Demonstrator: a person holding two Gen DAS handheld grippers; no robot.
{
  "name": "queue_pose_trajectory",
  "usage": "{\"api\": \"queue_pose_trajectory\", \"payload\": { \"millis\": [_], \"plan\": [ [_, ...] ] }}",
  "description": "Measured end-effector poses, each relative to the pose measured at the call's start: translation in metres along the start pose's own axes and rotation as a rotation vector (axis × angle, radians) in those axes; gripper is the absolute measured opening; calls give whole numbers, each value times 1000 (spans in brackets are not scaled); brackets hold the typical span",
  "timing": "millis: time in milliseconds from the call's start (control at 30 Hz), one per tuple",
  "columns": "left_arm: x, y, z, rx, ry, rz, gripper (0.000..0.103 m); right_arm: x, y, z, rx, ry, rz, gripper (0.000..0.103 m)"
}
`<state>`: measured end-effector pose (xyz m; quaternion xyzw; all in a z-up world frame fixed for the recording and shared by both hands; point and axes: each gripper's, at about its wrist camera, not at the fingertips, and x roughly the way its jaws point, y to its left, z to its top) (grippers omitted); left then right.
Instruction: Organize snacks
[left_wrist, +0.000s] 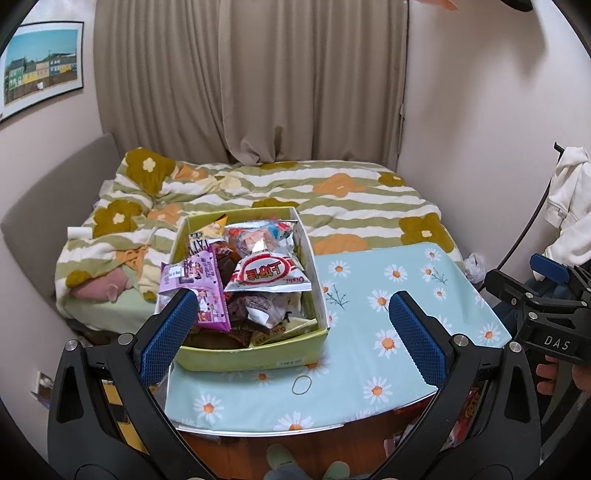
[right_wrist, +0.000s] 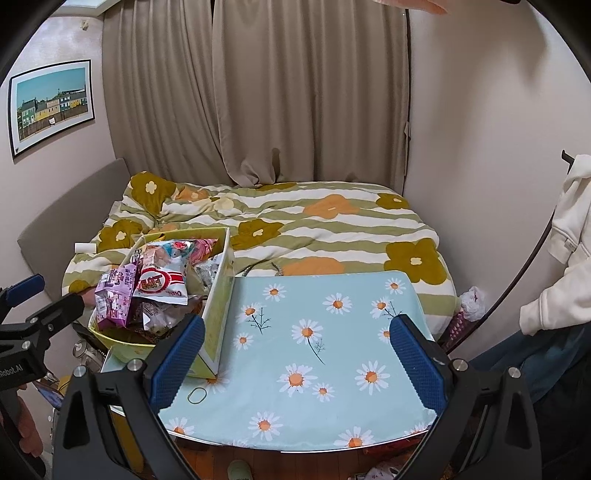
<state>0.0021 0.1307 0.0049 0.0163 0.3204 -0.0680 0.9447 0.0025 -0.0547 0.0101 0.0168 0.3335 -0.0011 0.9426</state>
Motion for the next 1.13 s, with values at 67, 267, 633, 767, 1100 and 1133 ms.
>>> {"api": "queue_pose_trajectory", "payload": {
  "millis": [67,267,633,767,1100,1133],
  "plan": [
    [0,0,0,2,2,1,103,0,0,0,1,0,1,100],
    [-1,-1,1,0,1,1,103,1,1,-1,0,1,2,100],
    [4,3,0,-13,4,1,103,2,2,-1,1,0,1,100],
    [2,7,-1,-21,-2,-1,103,2,2,-1,-1,-3,4,100],
    [6,16,1,-29,4,12,103,2,2,-1,0,-2,3,100],
    [7,17,1,-29,7,17,103,2,2,-1,0,-1,3,100]
  ]
}}
